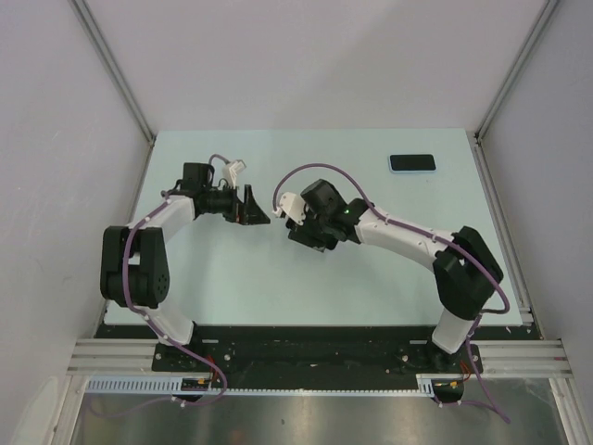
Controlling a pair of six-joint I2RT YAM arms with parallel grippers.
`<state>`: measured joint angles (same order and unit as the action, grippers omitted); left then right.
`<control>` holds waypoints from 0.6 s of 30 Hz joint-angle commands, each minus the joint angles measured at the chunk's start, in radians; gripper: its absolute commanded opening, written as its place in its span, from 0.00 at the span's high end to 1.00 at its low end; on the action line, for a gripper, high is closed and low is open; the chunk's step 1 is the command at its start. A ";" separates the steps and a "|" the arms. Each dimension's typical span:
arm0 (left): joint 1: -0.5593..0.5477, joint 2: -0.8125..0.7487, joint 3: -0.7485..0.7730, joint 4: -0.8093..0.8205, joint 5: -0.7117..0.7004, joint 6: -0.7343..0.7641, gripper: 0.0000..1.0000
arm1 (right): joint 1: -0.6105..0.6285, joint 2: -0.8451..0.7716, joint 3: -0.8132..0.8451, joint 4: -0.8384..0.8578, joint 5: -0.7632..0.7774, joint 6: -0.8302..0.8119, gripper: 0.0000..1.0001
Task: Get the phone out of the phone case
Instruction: Pick up the phone at the center of the board.
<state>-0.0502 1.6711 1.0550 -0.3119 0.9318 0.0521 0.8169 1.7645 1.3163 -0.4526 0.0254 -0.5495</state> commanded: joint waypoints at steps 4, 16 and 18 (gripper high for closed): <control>-0.080 0.036 0.106 0.019 0.111 -0.046 0.00 | 0.054 -0.169 -0.037 0.130 0.103 -0.062 1.00; -0.154 0.016 0.157 0.016 0.223 -0.087 0.00 | 0.110 -0.261 -0.111 0.201 0.168 -0.073 1.00; -0.165 0.007 0.148 0.014 0.225 -0.084 0.00 | 0.113 -0.258 -0.117 0.221 0.174 -0.072 1.00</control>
<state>-0.1902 1.7157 1.1809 -0.3008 1.0790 -0.0242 0.9089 1.5555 1.1973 -0.3500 0.1505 -0.6056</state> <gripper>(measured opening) 0.996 0.795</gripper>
